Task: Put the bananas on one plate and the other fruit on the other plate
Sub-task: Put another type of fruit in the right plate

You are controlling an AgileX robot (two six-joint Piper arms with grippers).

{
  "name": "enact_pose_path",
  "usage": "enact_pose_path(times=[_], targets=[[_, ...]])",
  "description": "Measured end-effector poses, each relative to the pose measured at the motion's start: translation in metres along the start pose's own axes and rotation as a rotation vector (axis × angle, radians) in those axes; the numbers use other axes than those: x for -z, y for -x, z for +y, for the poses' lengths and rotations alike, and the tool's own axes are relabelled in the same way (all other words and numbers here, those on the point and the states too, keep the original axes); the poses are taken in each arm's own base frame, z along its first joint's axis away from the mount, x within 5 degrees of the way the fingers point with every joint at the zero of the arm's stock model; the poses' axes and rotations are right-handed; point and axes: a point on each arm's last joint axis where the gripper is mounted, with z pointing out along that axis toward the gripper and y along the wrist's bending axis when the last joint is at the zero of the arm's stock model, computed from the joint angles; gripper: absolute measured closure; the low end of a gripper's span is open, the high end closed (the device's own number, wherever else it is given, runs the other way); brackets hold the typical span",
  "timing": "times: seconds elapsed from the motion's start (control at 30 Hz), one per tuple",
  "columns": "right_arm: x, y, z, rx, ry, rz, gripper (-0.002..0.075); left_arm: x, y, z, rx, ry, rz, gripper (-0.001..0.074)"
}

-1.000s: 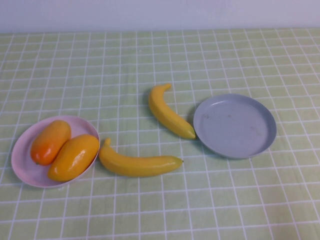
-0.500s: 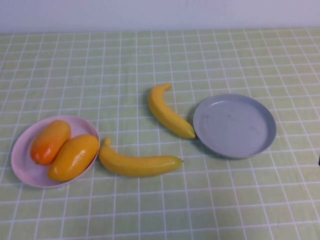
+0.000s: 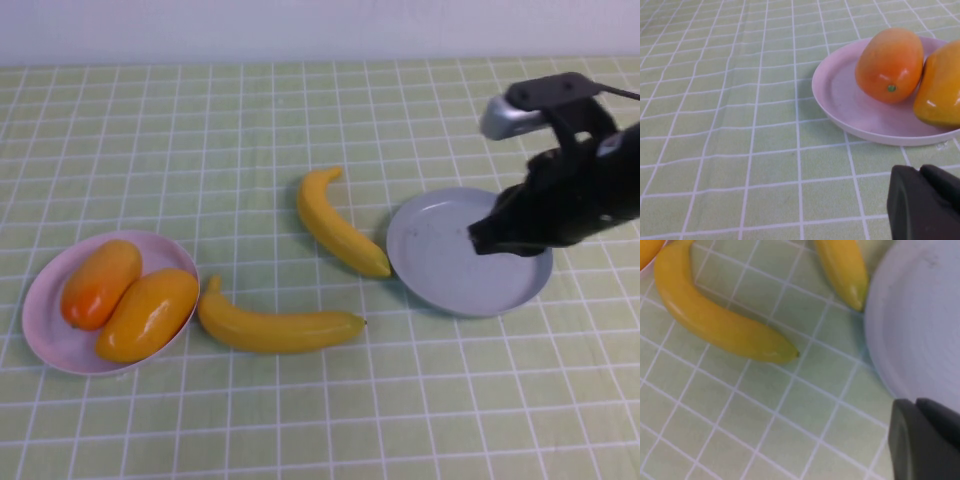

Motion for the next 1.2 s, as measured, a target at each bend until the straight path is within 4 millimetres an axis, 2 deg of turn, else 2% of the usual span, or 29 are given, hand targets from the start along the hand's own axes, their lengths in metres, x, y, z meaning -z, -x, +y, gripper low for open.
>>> enact_pose_path(times=[0.03,0.17,0.4,0.53,0.6,0.7,0.8,0.97,1.2], targets=[[-0.014,0.009,0.007,0.052,0.013,0.023,0.0743,0.0,0.0,0.0,0.0,0.0,0.0,0.0735],[-0.044,0.036,0.035,0.273,0.076,0.073,0.0743,0.0,0.0,0.0,0.0,0.0,0.0,0.0735],[-0.088,0.055,0.087,0.685,0.211,0.166,0.0722,0.0,0.0,0.0,0.0,0.0,0.0,0.0735],[-0.111,0.055,0.109,0.835,0.265,0.195,0.0601,0.0,0.0,0.0,0.0,0.0,0.0,0.0735],[-0.121,0.054,0.118,0.903,0.286,0.198,0.0486,0.0,0.0,0.0,0.0,0.0,0.0,0.0735],[-0.133,0.05,0.128,0.983,0.304,0.194,0.03,0.0,0.0,0.0,0.0,0.0,0.0,0.0735],[-0.146,0.047,0.133,1.011,0.305,0.188,0.0218,0.0,0.0,0.0,0.0,0.0,0.0,0.0735],[-0.165,0.045,0.131,1.015,0.289,0.177,0.0222,0.0,0.0,0.0,0.0,0.0,0.0,0.0735],[-0.181,0.044,0.126,1.028,0.248,0.165,0.0242,0.0,0.0,0.0,0.0,0.0,0.0,0.0735]])
